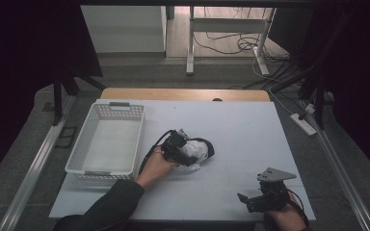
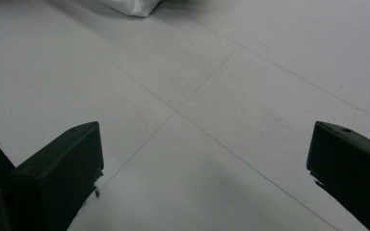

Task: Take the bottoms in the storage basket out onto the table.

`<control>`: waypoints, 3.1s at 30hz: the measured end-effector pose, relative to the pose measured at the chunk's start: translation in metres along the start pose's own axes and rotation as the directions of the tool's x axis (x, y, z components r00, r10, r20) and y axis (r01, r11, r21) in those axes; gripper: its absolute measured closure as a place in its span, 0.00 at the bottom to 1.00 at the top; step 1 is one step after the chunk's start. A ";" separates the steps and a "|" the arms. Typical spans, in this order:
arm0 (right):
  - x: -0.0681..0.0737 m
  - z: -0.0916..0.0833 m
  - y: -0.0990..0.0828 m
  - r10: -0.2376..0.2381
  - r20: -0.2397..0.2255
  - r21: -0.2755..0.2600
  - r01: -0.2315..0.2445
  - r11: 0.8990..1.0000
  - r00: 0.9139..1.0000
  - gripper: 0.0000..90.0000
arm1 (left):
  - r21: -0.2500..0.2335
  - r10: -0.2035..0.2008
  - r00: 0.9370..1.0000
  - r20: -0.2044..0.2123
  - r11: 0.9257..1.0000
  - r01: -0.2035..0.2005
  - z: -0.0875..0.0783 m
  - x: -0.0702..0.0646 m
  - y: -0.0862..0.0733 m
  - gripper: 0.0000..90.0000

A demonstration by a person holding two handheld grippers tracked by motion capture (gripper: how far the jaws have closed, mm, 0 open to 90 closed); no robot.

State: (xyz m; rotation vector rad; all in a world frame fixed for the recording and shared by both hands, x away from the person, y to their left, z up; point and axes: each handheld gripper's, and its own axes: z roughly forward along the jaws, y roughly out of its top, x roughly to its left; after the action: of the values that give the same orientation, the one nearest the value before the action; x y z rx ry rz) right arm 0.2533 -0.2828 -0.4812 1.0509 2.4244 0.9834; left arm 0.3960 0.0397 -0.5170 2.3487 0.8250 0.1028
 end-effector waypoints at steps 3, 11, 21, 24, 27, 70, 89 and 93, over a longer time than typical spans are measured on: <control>0.000 0.000 0.000 -0.001 -0.001 0.000 0.001 1.000 1.000 0.00 | -0.005 0.005 1.000 0.005 1.000 -0.005 -0.004 -0.001 0.002 0.12; 0.000 0.000 0.000 -0.001 -0.002 0.000 0.001 1.000 1.000 0.00 | -0.025 0.004 0.999 0.038 1.000 -0.003 -0.012 -0.004 0.006 0.07; 0.000 0.000 0.000 0.000 -0.004 -0.001 0.000 1.000 1.000 0.00 | -0.060 0.021 0.998 0.053 0.998 -0.017 -0.024 -0.006 0.010 0.04; 0.000 0.000 0.000 0.001 -0.004 -0.002 -0.001 1.000 1.000 0.00 | -0.079 0.024 0.998 0.057 0.997 -0.020 -0.028 -0.006 0.010 0.02; 0.000 0.000 0.000 0.000 -0.004 -0.002 0.000 1.000 1.000 0.00 | -0.088 0.026 0.998 0.057 0.996 -0.021 -0.032 -0.005 0.011 0.01; 0.000 0.000 0.000 -0.003 -0.004 -0.006 0.003 1.000 1.000 0.00 | -0.099 -0.004 0.999 -0.032 0.995 0.001 -0.061 0.017 0.000 0.00; 0.000 0.000 0.000 -0.003 -0.004 -0.005 0.003 1.000 1.000 0.00 | -0.124 -0.027 0.997 -0.067 0.992 0.018 -0.079 0.024 -0.003 0.00; 0.000 0.000 0.000 -0.003 -0.004 -0.005 0.003 1.000 1.000 0.00 | -0.131 -0.037 0.996 -0.078 0.991 0.026 -0.084 0.026 -0.004 0.00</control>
State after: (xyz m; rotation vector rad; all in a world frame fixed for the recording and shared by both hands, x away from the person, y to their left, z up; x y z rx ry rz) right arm 0.2529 -0.2827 -0.4810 1.0440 2.4248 0.9908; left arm 0.3922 0.1033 -0.4562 2.2206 0.8673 0.2317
